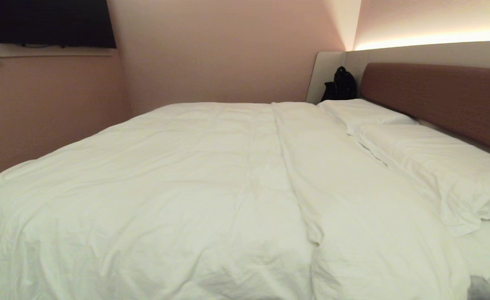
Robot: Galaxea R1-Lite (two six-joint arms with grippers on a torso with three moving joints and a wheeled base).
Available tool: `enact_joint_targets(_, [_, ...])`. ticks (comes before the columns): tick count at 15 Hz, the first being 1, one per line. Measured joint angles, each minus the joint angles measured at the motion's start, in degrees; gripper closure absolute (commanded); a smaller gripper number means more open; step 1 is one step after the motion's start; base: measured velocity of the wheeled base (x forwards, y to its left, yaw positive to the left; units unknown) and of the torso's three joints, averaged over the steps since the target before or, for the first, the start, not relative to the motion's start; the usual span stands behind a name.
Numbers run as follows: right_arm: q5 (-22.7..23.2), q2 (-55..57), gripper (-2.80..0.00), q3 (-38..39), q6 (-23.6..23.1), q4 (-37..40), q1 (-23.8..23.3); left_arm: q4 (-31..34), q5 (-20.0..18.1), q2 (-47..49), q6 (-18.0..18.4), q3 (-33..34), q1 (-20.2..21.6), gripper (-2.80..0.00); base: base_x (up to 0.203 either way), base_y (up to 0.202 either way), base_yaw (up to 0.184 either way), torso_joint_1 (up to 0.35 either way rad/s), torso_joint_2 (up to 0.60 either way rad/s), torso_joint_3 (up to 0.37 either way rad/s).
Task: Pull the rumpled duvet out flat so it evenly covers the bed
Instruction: Flatten the corners of the folded blanket
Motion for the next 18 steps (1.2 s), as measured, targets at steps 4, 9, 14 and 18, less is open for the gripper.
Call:
enact_joint_targets(4, [0.3, 0.0, 0.00, 0.1, 0.7, 2.4, 0.0, 0.0, 0.0, 0.0, 0.1, 0.0, 0.0, 0.00, -0.016, 0.000, 0.000, 0.002, 0.00, 0.001])
enact_joint_targets(9, [0.3, 0.0, 0.00, 0.1, 1.9, 4.5, 0.0, 0.0, 0.0, 0.0, -0.1, 0.0, 0.0, 0.00, -0.187, 0.000, 0.002, 0.004, 0.00, 0.001])
enact_joint_targets(14, [0.2, 0.0, 0.00, 0.1, 1.9, 4.5, 0.0, 0.1, 0.0, 0.0, -0.3, 0.0, 0.0, 0.00, -0.079, 0.000, 0.002, -0.002, 0.00, 0.004])
enact_joint_targets(18, [0.2, 0.0, 0.00, 0.1, 1.9, 4.5, 0.0, 0.1, 0.0, 0.0, -0.2, 0.0, 0.0, 0.00, 0.000, 0.000, 0.000, 0.000, 0.00, 0.000])
